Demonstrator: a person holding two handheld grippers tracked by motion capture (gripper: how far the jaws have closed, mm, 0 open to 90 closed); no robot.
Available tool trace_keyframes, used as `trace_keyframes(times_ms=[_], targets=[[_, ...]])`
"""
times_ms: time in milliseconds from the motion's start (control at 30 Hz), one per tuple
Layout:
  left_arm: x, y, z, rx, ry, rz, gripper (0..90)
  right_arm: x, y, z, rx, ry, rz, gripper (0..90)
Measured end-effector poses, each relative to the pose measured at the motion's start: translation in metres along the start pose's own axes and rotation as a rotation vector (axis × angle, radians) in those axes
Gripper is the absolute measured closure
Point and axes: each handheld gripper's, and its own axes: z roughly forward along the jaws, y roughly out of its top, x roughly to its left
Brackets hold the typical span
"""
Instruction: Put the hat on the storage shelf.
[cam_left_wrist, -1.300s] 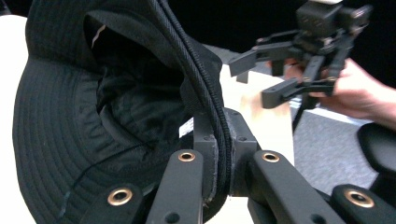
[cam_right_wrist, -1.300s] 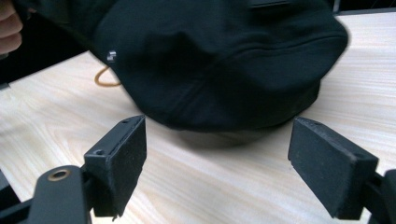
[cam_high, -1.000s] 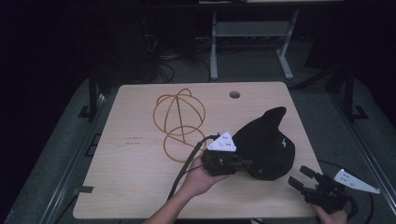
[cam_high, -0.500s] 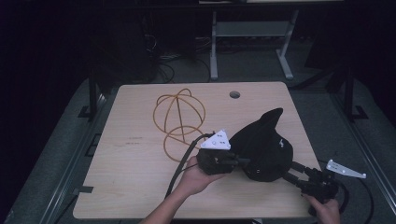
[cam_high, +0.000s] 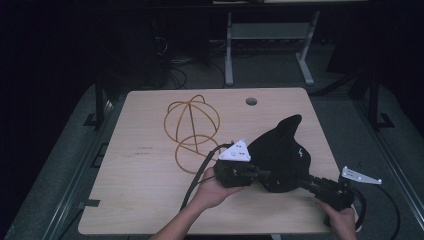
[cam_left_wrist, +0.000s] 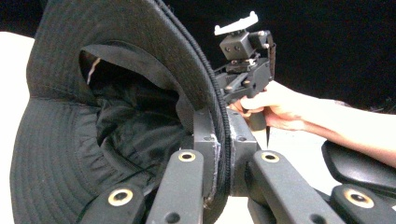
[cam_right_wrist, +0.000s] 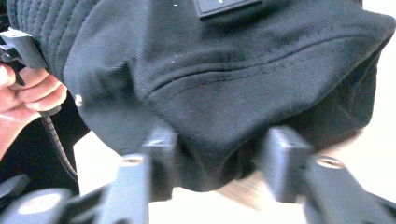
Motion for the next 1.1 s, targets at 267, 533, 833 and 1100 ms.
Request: trace_keyframes(times_ms=[267,533,833,1100], targets=[[-0.003,-0.003,-0.004,0.017,0.014,0.024,84.9,0.011,0.004,0.003,0.011,-0.034,-0.085,84.3],[-0.004,-0.011,-0.01,0.023,0.03,0.025,84.7,0.021,0.01,-0.001,-0.011,-0.052,-0.132,86.9],[-0.008,-0.015,-0.016,0.054,0.079,0.078,79.3,0.032,0.023,-0.003,0.0,-0.078,-0.193,87.6],[-0.009,-0.017,-0.028,0.054,0.116,0.092,75.1,0.035,0.036,-0.016,-0.011,-0.101,-0.219,87.8]])
